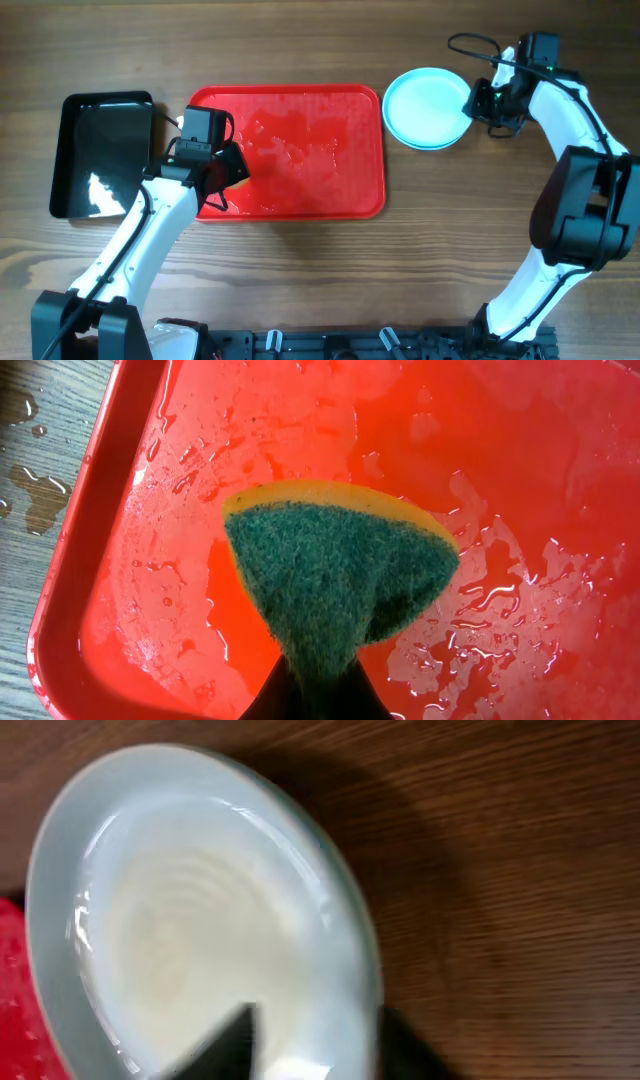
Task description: Clean dirty plates on tray and stack at the side
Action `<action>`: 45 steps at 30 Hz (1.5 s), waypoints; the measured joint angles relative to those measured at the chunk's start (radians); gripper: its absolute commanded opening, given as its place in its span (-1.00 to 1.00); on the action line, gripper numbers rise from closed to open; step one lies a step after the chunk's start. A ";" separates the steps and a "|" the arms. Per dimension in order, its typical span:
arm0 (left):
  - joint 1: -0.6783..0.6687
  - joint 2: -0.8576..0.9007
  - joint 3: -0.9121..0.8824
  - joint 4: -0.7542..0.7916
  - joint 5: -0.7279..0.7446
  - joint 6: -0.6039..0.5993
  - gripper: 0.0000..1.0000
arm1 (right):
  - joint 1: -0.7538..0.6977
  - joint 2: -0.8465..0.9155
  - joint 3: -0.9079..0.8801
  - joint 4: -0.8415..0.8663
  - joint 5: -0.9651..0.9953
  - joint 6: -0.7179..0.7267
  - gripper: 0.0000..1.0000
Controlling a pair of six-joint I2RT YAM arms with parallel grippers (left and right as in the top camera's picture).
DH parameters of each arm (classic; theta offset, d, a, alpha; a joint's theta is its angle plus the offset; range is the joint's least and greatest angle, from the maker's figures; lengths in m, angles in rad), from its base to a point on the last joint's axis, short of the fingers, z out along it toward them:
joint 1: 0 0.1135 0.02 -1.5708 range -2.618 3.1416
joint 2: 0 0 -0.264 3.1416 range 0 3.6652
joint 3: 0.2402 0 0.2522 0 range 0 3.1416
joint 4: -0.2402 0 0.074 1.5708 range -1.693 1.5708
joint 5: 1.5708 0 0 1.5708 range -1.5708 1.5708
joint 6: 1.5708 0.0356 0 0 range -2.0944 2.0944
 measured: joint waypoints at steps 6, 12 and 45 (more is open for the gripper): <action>0.000 0.000 0.000 0.000 0.000 0.000 -0.92 | 0.007 0.000 0.000 -0.005 -0.044 0.039 0.41; 0.000 0.000 0.000 0.051 0.000 0.000 -0.92 | 0.028 0.000 0.000 -0.010 -0.370 0.027 0.39; 0.659 0.212 -0.002 0.400 0.090 -0.006 0.96 | 0.747 0.000 0.000 0.042 -0.200 0.137 0.50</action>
